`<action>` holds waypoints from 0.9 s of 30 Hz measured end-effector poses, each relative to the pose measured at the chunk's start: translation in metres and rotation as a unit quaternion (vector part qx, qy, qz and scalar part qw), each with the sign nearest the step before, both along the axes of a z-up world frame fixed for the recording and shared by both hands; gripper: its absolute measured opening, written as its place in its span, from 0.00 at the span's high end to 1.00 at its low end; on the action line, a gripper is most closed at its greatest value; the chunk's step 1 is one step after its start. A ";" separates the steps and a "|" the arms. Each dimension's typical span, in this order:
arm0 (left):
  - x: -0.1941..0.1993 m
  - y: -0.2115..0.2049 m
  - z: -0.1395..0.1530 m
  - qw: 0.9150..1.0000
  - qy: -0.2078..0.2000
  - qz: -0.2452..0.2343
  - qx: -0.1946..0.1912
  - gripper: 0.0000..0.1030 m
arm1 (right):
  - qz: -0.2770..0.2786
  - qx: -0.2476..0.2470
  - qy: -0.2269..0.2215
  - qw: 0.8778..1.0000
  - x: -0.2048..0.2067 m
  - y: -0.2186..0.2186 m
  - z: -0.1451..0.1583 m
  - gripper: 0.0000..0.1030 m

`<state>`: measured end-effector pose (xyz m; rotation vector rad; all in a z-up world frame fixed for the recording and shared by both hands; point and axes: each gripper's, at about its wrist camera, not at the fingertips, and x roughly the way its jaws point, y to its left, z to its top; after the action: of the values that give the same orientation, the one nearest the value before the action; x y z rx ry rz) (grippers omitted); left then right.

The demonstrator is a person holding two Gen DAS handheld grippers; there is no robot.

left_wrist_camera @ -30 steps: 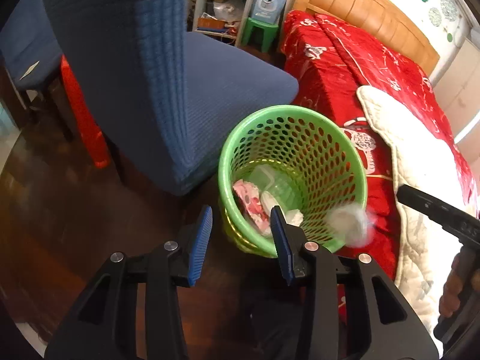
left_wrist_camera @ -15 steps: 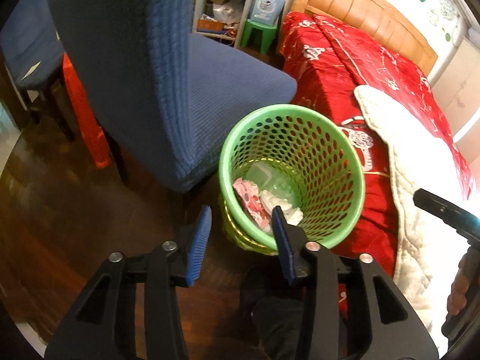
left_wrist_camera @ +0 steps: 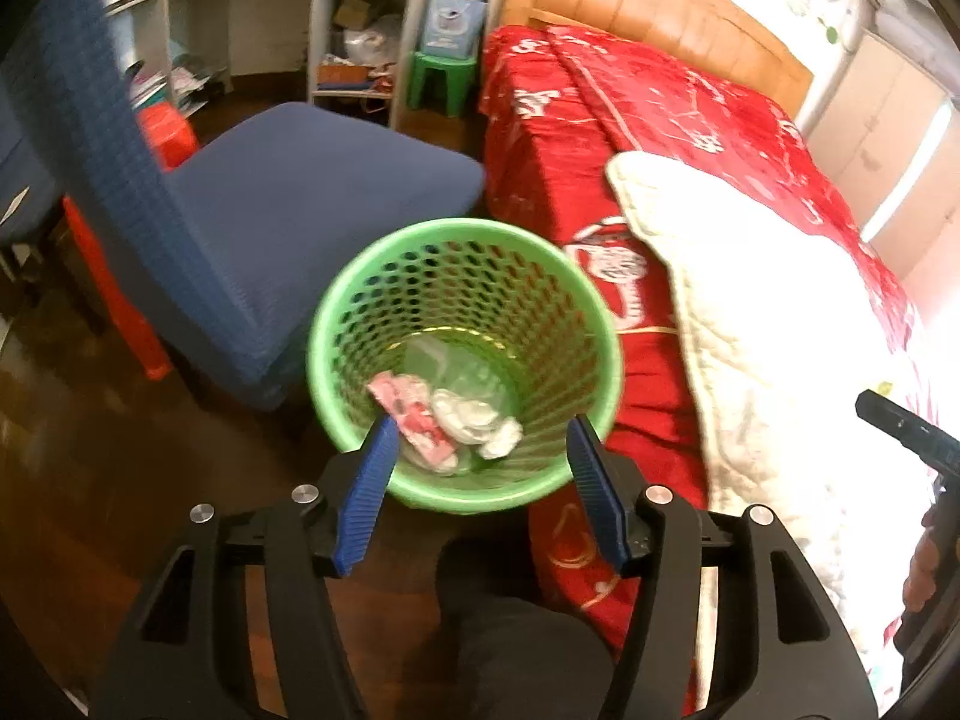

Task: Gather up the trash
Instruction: 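Move the right tool to the bed and grasp the white paper cup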

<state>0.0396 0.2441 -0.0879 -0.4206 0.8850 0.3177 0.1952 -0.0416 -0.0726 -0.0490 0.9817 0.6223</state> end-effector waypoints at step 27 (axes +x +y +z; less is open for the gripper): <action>0.084 -0.180 0.001 0.985 0.021 -0.172 -0.006 0.41 | -0.206 -0.079 -0.039 0.974 0.109 -0.228 -0.016 0.23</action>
<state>0.1233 0.0643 -0.0868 -0.2667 0.9834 0.0035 0.3040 -0.2692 -0.0891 -0.0098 0.9285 0.1583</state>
